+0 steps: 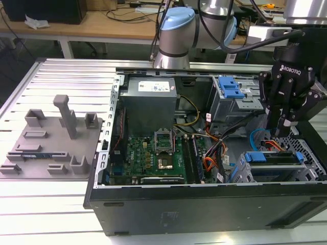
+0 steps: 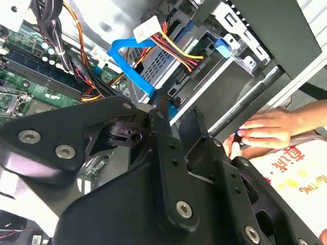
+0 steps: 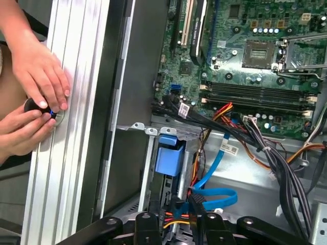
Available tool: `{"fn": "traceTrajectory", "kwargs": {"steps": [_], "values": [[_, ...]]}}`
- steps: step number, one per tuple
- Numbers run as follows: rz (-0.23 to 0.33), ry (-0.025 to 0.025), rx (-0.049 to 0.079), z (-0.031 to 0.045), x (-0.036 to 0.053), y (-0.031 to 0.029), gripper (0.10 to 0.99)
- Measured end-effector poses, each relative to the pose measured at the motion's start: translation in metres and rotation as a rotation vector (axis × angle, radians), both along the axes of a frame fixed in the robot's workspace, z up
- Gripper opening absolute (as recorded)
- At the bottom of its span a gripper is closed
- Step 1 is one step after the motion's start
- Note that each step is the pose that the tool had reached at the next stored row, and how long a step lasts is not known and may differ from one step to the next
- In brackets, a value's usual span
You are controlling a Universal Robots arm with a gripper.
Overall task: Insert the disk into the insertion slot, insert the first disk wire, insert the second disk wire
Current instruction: 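Insert the second disk wire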
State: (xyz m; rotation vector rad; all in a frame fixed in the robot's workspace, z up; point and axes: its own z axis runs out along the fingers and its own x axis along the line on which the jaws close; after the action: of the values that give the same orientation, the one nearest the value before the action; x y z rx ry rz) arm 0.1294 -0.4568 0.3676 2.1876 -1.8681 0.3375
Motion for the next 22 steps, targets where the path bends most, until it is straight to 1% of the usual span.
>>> {"fn": "traceTrajectory", "kwargs": {"steps": [6,7,8,10,11,17,19,20,22], "values": [[-0.012,0.0000,-0.001,-0.0012,0.0000,0.0004,0.361],[-0.012,0.0001,-0.001,-0.0013,0.0000,0.0005,0.349],[-0.012,0.0000,-0.001,-0.0013,0.0000,0.0005,0.282],[-0.012,0.0000,-0.001,-0.0013,0.0000,0.0005,0.282],[-0.012,0.0001,-0.001,-0.0014,0.0000,0.0005,0.208],[-0.012,0.0001,-0.001,-0.0026,0.0000,0.0005,0.208],[-0.012,0.0000,-0.001,-0.0028,0.0000,0.0005,0.196],[-0.012,0.0000,-0.001,-0.0029,0.0000,0.0005,0.161],[-0.012,0.0000,-0.001,-0.0029,0.0000,0.0006,0.161]]}}
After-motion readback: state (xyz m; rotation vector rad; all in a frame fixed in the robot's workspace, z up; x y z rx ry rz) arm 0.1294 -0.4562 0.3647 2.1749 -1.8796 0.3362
